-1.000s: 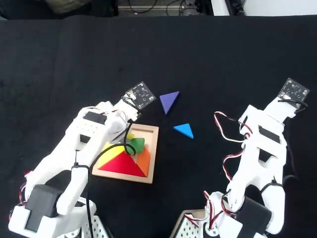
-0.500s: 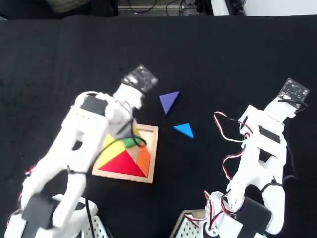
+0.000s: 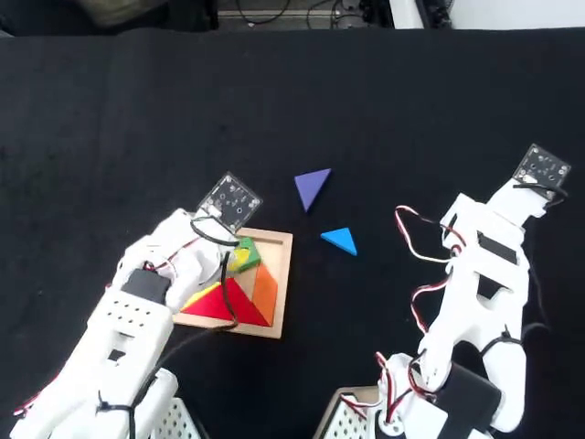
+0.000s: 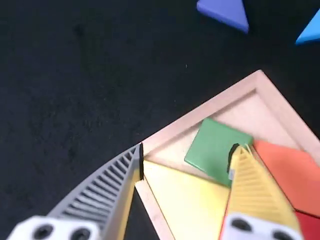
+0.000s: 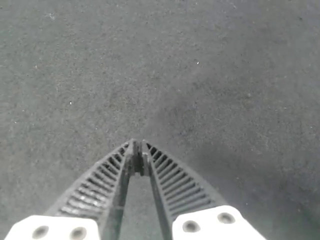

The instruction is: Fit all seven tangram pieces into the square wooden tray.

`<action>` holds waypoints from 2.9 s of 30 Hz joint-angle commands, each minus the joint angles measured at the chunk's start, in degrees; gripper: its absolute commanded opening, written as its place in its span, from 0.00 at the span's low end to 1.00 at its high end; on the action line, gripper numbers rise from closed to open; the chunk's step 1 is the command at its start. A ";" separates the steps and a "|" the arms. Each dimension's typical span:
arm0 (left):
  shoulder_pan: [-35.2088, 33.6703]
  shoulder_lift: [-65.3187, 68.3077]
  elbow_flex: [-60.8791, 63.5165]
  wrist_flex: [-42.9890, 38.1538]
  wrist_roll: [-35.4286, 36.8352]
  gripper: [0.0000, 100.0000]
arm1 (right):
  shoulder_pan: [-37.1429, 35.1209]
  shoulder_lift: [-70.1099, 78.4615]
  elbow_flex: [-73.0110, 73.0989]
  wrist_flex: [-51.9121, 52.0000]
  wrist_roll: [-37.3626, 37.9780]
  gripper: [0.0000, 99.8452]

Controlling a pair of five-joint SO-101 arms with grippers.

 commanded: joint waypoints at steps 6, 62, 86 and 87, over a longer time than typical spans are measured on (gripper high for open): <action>0.13 11.60 -5.76 -3.96 1.23 0.29 | -2.02 -0.13 -0.66 -0.79 3.16 0.01; -8.31 26.73 -12.26 -2.64 -10.29 0.29 | -2.11 -0.13 -0.66 -0.79 3.52 0.01; 1.63 26.02 -24.66 2.64 -3.69 0.28 | -2.11 -0.13 -0.66 -0.79 3.60 0.01; 2.42 26.20 -25.63 2.64 -3.69 0.28 | -2.11 -0.13 -0.66 -0.79 3.60 0.01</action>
